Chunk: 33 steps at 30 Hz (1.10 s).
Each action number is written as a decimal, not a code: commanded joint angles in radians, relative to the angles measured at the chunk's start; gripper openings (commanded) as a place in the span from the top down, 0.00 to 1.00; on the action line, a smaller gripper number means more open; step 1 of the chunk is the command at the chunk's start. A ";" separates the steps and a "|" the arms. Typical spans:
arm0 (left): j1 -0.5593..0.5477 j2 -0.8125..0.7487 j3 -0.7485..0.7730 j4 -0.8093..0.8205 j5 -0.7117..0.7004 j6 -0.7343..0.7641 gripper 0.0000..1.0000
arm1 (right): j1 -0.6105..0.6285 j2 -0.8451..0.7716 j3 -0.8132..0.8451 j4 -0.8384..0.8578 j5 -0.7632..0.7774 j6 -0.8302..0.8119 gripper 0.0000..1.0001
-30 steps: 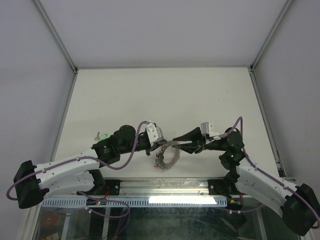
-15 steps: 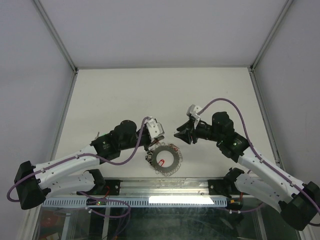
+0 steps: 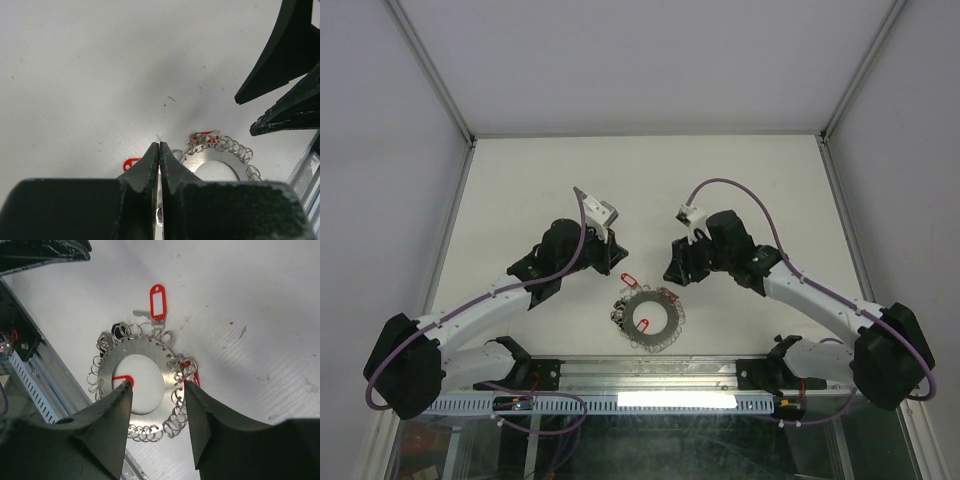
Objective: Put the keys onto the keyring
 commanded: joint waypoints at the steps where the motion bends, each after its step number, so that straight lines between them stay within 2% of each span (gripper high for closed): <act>1: 0.073 0.027 0.026 0.032 0.012 -0.106 0.97 | -0.007 0.103 0.148 -0.035 0.037 0.078 0.51; 5: 0.182 0.035 0.006 0.020 0.067 -0.167 0.78 | 0.000 0.201 0.223 -0.058 0.053 0.099 0.52; 9: 0.268 0.001 -0.019 -0.010 0.041 -0.207 0.57 | 0.034 0.308 0.328 -0.135 0.107 0.096 0.52; 13: 0.325 -0.060 -0.061 -0.004 0.000 -0.242 0.48 | 0.098 0.419 0.427 -0.194 0.137 0.071 0.52; 15: 0.346 -0.082 -0.076 -0.010 -0.014 -0.254 0.47 | 0.139 0.480 0.478 -0.223 0.159 0.044 0.52; 17: 0.362 -0.105 -0.085 -0.022 -0.034 -0.267 0.51 | 0.173 0.543 0.533 -0.247 0.192 0.013 0.52; 27: 0.383 -0.203 -0.093 -0.083 -0.112 -0.239 0.46 | 0.297 0.763 0.697 -0.359 0.362 -0.043 0.43; 30: 0.384 -0.219 -0.088 -0.098 -0.128 -0.228 0.44 | 0.310 0.755 0.693 -0.384 0.410 -0.025 0.43; 33: 0.383 -0.218 -0.093 -0.103 -0.137 -0.224 0.41 | 0.310 0.679 0.619 -0.359 0.429 0.030 0.42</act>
